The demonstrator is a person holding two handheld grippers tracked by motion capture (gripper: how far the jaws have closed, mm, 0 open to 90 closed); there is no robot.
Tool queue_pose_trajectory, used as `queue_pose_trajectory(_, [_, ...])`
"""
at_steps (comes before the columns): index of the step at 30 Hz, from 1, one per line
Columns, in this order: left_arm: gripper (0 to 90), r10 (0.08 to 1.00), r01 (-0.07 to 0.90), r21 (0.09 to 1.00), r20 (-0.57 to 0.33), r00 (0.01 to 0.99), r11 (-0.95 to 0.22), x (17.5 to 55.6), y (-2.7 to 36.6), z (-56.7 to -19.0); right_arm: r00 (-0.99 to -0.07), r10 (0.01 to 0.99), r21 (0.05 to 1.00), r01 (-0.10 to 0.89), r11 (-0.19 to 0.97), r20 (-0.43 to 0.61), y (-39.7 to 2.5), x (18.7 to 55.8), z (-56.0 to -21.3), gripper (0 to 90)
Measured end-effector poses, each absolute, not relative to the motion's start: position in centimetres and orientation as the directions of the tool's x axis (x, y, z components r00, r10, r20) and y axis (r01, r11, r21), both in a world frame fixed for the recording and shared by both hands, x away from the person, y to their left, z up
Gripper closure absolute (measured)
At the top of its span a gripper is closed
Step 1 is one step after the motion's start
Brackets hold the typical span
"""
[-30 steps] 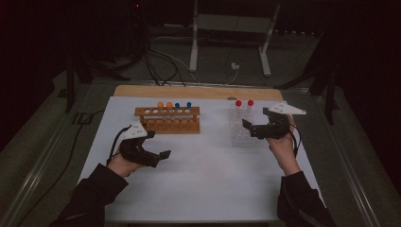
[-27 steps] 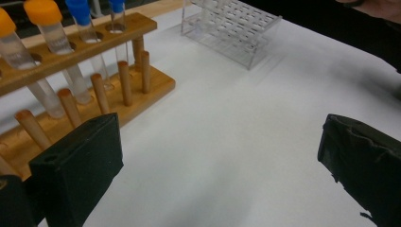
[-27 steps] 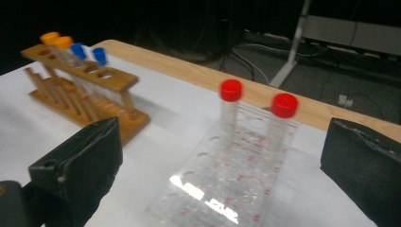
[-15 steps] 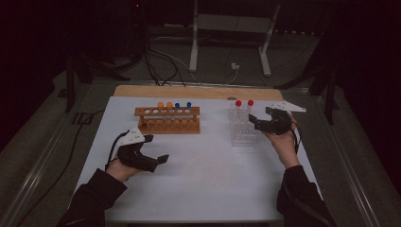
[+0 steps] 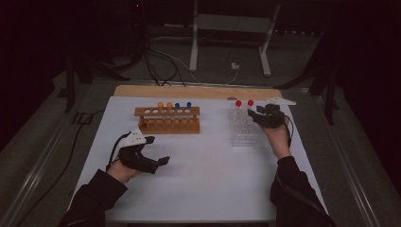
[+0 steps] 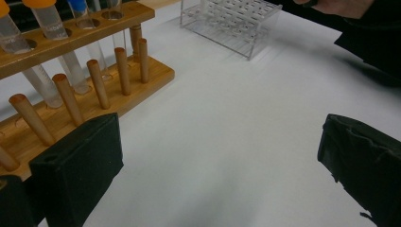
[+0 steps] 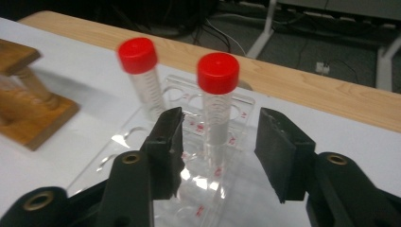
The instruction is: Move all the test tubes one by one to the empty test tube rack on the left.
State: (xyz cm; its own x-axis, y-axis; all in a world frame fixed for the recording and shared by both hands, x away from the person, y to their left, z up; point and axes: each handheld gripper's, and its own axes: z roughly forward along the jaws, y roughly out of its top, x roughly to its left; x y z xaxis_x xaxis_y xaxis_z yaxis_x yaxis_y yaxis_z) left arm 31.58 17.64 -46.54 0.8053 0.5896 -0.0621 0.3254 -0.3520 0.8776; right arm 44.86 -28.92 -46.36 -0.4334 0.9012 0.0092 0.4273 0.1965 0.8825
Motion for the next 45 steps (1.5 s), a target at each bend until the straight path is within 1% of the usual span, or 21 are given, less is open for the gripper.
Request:
queue_pose_trajectory(4, [1.7,0.591,0.326,0.879,-0.064,0.804,-0.348,31.6,17.7,-46.5,-0.428,0.904,0.877,0.44,0.193,0.016,-28.7,45.8,-46.7,57.0])
queue_pose_trajectory(6, [1.7,0.593,0.326,0.878,-0.062,0.803,-0.35,31.6,17.7,-46.5,-0.42,0.908,0.872,0.45,0.194,0.015,-28.5,46.2,-46.8,57.5])
queue_pose_trajectory(9, [1.7,0.595,0.33,0.878,-0.066,0.801,-0.347,31.6,17.8,-46.6,-0.419,0.908,0.865,0.46,0.201,0.012,-28.2,46.7,-47.1,60.9])
queue_pose_trajectory(13, [1.7,0.593,0.331,0.88,-0.071,0.802,-0.342,31.6,17.9,-46.5,-0.423,0.906,0.865,0.461,0.199,0.017,-28.1,47.0,-47.2,67.9])
queue_pose_trajectory(15, [1.7,0.596,0.332,0.879,-0.071,0.8,-0.341,31.6,17.9,-46.6,-0.434,0.901,0.864,0.46,0.203,0.02,-28.0,47.0,-47.2,73.7])
queue_pose_trajectory(19, [1.7,0.593,0.332,0.878,-0.07,0.802,-0.345,31.6,17.9,-46.6,-0.43,0.903,0.86,0.456,0.228,-0.011,-27.7,47.0,-46.9,74.6])
queue_pose_trajectory(31, [1.7,0.595,0.334,0.879,-0.073,0.8,-0.341,31.6,17.9,-46.4,-0.425,0.905,0.886,0.407,0.222,-0.031,-27.8,45.8,-44.4,74.8])
queue_pose_trajectory(39, [1.7,0.588,0.331,0.879,-0.073,0.806,-0.344,31.6,17.8,-46.2,-0.427,0.902,0.902,0.362,0.235,-0.064,-28.0,44.0,-42.1,74.9])
queue_pose_trajectory(45, [1.7,0.581,0.332,0.876,-0.074,0.811,-0.351,31.6,17.5,-46.1,-0.452,0.888,0.906,0.338,0.256,-0.082,-27.5,42.2,-41.1,74.9])
